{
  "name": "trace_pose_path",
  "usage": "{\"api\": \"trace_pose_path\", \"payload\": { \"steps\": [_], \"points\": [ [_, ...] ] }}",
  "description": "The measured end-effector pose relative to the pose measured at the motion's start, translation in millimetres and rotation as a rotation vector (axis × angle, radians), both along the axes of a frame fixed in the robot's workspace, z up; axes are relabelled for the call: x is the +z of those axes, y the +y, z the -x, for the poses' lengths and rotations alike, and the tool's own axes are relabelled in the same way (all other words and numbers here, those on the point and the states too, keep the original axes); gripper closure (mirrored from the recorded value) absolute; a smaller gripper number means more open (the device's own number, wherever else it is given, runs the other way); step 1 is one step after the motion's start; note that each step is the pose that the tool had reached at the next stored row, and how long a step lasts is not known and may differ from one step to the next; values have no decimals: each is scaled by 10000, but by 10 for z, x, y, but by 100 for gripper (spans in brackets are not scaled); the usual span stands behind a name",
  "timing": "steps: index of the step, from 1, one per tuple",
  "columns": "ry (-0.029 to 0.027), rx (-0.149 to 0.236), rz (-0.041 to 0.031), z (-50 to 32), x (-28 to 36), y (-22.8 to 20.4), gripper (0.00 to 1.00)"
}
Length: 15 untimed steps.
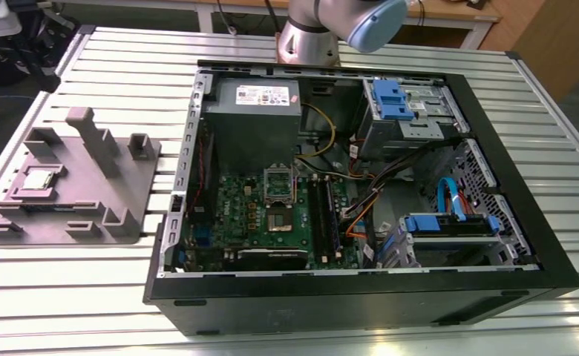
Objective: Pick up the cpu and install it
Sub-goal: 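Reach for the cpu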
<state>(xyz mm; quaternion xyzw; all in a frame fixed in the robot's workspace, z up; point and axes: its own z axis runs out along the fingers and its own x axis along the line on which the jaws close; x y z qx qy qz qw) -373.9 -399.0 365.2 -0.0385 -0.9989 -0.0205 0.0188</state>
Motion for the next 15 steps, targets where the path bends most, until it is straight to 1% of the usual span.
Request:
{"api": "trace_pose_path", "payload": {
  "steps": [8,15],
  "points": [
    [2,0,1,191,-6,0,90],
    [14,-1,0,312,-12,0,90]
  ]
}}
